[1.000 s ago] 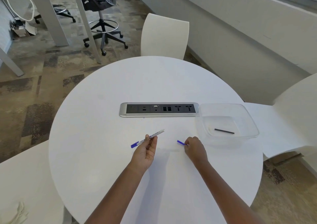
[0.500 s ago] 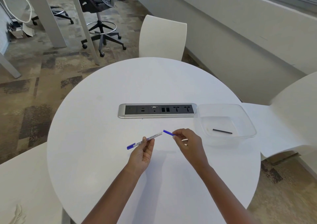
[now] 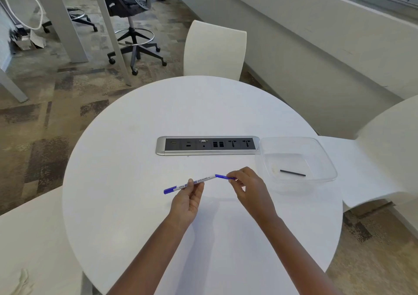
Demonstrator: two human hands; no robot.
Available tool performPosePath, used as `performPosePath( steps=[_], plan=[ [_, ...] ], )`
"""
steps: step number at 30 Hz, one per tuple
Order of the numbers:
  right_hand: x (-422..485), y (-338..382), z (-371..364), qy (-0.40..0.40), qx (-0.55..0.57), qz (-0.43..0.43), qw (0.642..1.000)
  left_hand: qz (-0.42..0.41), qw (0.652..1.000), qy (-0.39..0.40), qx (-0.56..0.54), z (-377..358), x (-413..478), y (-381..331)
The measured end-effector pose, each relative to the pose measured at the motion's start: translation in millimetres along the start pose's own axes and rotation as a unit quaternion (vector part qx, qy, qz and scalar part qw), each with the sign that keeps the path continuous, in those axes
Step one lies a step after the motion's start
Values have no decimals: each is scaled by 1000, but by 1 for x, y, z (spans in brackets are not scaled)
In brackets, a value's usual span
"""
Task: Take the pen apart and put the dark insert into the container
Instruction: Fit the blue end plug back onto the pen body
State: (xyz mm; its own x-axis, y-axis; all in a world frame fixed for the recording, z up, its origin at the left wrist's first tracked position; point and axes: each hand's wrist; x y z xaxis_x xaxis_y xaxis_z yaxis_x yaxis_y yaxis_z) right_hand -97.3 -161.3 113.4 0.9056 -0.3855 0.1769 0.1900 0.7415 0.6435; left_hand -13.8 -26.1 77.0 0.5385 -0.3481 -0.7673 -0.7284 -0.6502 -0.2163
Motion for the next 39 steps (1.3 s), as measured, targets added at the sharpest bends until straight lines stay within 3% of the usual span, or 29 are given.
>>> performPosePath(
  steps=[8,18,39],
  plan=[
    [1,2,4,26,-43,43,998,-57,995,17,75,-1,0,0],
    [3,3,1,39,145,-90,985,-64,993,25,99,-4,-5,-1],
    [0,0,-3,24,183,-122,975,-71,990,49,109,-8,-12,0]
  ],
)
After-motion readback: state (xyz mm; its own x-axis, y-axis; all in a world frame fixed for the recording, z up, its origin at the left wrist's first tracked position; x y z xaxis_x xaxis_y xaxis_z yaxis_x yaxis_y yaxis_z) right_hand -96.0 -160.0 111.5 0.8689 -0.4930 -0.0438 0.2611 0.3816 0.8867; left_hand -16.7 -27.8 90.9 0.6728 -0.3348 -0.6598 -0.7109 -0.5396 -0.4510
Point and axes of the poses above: each hand's wrist, its own x-axis towards the middle knuckle, its own z-axis out of the back of the hand, y = z × x, and after that the axes turned 1 degree about y, right-handed
